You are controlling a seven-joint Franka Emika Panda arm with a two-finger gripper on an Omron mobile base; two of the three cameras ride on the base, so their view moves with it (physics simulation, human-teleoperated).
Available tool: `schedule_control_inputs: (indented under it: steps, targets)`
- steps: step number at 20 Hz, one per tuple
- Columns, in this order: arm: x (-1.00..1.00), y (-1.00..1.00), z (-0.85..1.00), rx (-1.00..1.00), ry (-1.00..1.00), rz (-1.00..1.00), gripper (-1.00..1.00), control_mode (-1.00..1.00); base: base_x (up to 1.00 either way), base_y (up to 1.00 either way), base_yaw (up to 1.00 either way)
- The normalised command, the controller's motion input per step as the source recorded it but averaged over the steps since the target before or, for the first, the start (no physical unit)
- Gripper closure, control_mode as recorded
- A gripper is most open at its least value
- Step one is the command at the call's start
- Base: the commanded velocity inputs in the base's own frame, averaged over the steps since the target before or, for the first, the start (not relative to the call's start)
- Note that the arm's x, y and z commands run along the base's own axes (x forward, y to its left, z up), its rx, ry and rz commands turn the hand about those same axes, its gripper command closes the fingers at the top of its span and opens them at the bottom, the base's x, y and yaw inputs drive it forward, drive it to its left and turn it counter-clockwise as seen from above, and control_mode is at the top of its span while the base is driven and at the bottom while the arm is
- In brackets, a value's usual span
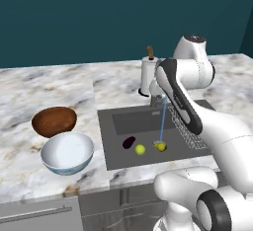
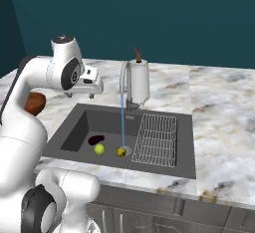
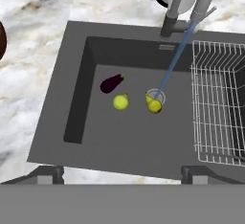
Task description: Pick the pears from the sink and place them in one bowl. Place the eggplant in the other bowl. Then turn off the sink faucet.
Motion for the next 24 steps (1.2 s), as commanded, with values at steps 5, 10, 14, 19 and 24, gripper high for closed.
schedule_control_inputs:
  steps: [5, 10, 14, 19, 24]
  targets:
    - [0.0, 0.02, -0.33, 0.0, 0.0, 0.0, -1.0, -1.0, 0.0, 0.0, 0.0]
    - [0.0, 0.07, -0.4, 0.0, 0.05, -0.04, -1.0, -1.0, 0.0, 0.0, 0.0]
    - [0.11, 0.09, -0.46, 0.01, 0.13, -0.1, -1.0, -1.0, 0.0, 0.0, 0.0]
    - [0.18, 0.05, -0.51, 0.1, 0.08, -0.1, -1.0, -1.0, 0.0, 0.0, 0.0]
    - [0.13, 0.07, -0.39, 0.05, 0.04, -0.09, -1.0, -1.0, 0.0, 0.0, 0.0]
